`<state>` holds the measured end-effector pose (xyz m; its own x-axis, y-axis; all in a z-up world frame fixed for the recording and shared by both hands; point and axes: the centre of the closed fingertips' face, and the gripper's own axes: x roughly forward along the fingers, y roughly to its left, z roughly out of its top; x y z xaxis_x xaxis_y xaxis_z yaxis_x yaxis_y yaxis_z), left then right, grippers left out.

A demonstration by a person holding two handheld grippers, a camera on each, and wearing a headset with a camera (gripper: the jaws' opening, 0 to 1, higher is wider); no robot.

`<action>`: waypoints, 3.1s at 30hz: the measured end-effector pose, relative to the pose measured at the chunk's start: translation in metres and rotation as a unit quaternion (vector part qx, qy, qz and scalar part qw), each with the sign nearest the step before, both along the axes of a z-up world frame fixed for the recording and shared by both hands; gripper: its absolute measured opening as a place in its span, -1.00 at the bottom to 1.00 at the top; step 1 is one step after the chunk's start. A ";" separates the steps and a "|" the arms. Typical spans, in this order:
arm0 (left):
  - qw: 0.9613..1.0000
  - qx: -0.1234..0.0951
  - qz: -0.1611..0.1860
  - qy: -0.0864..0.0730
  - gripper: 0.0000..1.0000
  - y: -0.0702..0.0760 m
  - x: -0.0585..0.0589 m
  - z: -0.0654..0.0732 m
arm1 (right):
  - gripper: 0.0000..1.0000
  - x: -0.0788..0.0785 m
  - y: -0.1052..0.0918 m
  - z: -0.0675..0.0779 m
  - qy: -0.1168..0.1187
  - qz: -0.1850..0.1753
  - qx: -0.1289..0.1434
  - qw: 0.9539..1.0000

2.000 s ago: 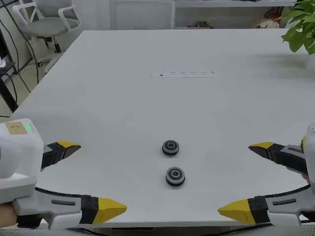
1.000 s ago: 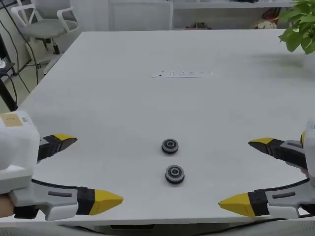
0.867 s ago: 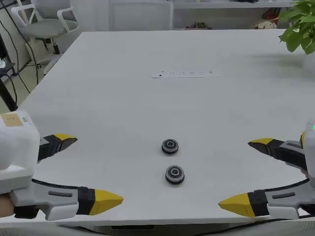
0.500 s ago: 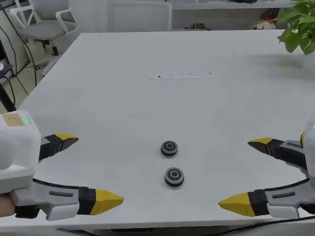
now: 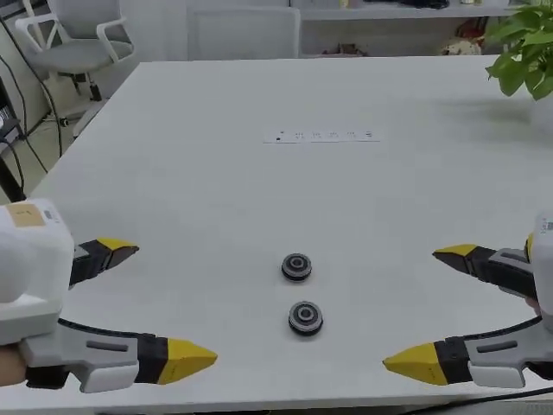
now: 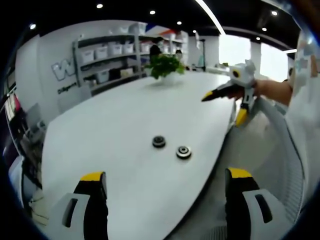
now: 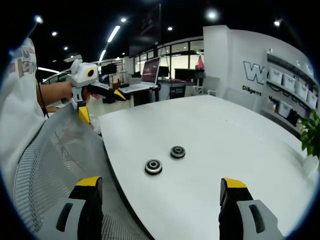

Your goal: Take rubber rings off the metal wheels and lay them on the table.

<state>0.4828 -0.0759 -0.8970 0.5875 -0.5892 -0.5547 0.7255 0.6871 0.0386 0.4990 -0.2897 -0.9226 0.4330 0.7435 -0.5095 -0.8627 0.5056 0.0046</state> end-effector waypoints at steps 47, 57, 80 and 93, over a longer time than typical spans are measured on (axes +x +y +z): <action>0.999 0.007 -0.052 0.008 0.86 -0.031 0.035 -0.014 | 0.77 0.031 0.026 -0.007 -0.003 0.039 0.010 0.999; 0.998 0.015 -0.061 0.011 0.84 -0.041 0.042 -0.020 | 0.73 0.033 0.035 -0.014 0.000 0.055 0.007 0.998; 0.996 0.018 -0.080 0.021 0.73 -0.058 0.053 -0.036 | 0.61 0.036 0.042 -0.026 0.000 0.070 0.011 0.997; 0.994 0.025 -0.103 0.037 0.73 -0.073 0.054 -0.051 | 0.68 0.035 0.049 -0.042 0.010 0.087 -0.003 0.996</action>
<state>0.5369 -0.1487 -0.9478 0.4139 -0.6633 -0.6235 0.8524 0.5228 0.0097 0.5336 -0.2407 -0.9641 0.2875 0.8031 -0.5220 -0.9373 0.3481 0.0193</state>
